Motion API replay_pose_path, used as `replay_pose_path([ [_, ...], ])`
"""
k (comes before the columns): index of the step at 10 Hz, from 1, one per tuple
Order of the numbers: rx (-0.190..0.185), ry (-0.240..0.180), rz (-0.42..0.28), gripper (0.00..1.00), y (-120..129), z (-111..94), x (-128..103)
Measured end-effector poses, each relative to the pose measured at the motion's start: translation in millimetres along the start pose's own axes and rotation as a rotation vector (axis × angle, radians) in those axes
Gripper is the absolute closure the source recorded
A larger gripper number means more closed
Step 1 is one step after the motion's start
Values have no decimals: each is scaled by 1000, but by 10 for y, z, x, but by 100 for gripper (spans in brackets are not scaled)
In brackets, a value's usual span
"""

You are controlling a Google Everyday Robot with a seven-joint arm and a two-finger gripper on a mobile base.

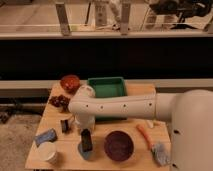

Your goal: Place eraser in table surface

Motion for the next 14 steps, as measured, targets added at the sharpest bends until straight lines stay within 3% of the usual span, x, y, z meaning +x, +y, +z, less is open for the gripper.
replay_pose_path([
  [3,30,65,71,100,223,-240,-6],
  [8,30,61,76,100,234,-411,97],
  [14,31,87,89,100,462,-615,122],
])
